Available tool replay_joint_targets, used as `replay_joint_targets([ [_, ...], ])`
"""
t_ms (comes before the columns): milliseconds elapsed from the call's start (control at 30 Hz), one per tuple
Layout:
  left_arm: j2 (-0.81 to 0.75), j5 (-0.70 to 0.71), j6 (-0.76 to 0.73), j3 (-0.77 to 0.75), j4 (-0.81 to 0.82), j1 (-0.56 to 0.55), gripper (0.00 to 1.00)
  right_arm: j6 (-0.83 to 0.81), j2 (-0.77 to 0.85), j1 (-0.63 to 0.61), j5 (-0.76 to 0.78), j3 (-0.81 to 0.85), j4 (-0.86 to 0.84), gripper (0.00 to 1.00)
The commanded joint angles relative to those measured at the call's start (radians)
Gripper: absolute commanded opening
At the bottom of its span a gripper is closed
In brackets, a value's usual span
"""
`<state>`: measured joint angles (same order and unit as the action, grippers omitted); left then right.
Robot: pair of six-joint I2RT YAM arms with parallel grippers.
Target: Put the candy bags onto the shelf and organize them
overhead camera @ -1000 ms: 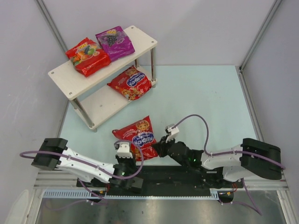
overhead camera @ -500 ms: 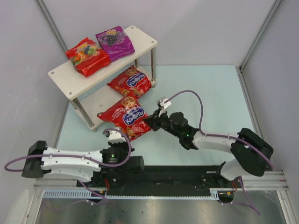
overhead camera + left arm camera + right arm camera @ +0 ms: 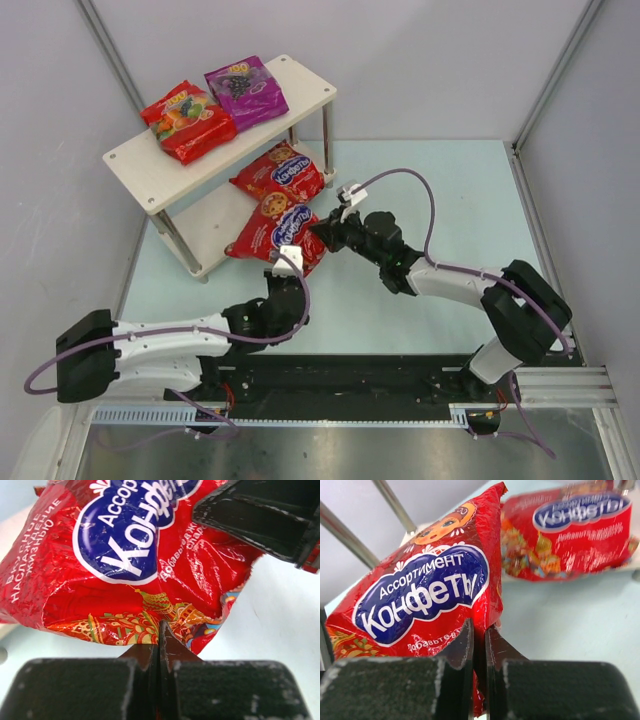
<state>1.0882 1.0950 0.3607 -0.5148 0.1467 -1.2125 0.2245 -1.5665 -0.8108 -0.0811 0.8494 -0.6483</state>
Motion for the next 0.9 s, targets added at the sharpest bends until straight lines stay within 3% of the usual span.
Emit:
replay_joint_targets([
  [0, -0.043, -0.113, -0.158, -0.056, 0.234, 0.100, 0.00, -0.005, -0.027, 0.010, -0.085, 0.117, -0.162, 0.00],
  [333, -0.171, -0.262, -0.167, -0.010, 0.212, 0.433, 0.00, 0.016, -0.233, 0.025, -0.184, 0.319, -0.197, 0.00],
  [600, -0.162, -0.386, -0.157, 0.038, 0.255, 0.661, 0.00, 0.045, -0.450, 0.032, -0.272, 0.554, -0.192, 0.00],
  [867, -0.070, -0.448, -0.158, 0.058, 0.329, 0.763, 0.00, 0.042, -0.610, 0.035, -0.336, 0.743, -0.119, 0.00],
])
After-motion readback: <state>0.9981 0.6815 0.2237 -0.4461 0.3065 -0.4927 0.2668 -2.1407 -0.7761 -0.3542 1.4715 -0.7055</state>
